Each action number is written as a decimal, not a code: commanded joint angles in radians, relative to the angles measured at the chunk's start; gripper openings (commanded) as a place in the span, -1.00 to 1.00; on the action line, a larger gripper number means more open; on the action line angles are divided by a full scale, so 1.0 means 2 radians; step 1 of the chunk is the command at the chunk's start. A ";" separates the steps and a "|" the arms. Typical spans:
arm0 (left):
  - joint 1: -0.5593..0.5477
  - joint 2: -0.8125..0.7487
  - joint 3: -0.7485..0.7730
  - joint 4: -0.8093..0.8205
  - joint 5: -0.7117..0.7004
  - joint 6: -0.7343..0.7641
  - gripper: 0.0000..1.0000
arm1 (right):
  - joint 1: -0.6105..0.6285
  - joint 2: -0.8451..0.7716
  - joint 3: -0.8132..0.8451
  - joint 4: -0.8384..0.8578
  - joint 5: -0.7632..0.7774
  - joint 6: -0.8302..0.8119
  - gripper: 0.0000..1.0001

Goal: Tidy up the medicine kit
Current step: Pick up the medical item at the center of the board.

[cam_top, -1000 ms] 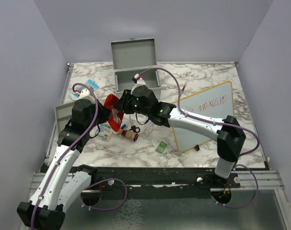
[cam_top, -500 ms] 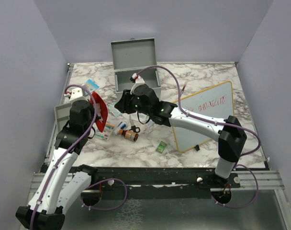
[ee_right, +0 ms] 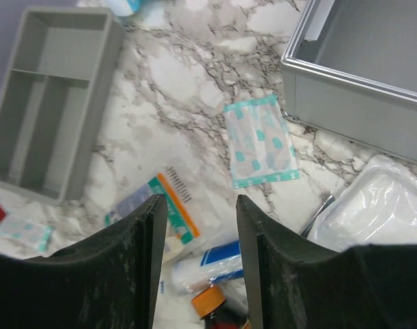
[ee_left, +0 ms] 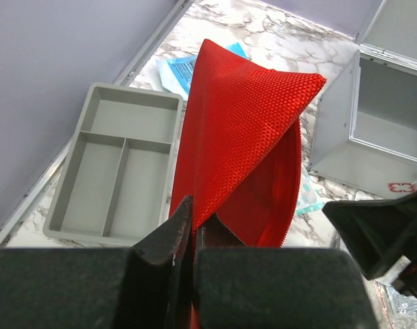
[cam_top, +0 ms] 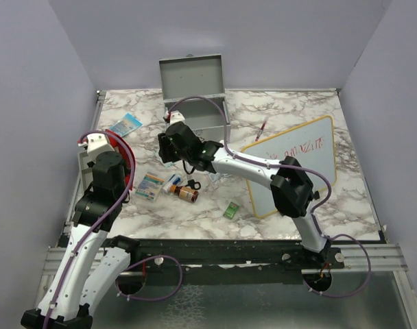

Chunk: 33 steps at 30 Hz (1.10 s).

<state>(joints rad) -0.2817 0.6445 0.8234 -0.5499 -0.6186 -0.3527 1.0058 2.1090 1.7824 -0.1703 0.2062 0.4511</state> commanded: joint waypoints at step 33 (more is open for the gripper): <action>-0.005 -0.011 -0.003 0.000 -0.004 0.016 -1.00 | 0.000 0.222 0.165 -0.032 0.077 -0.142 0.68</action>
<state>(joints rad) -0.2840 0.6338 0.8223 -0.5503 -0.6262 -0.3317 1.0058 2.5145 2.0811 -0.2134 0.3233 0.1822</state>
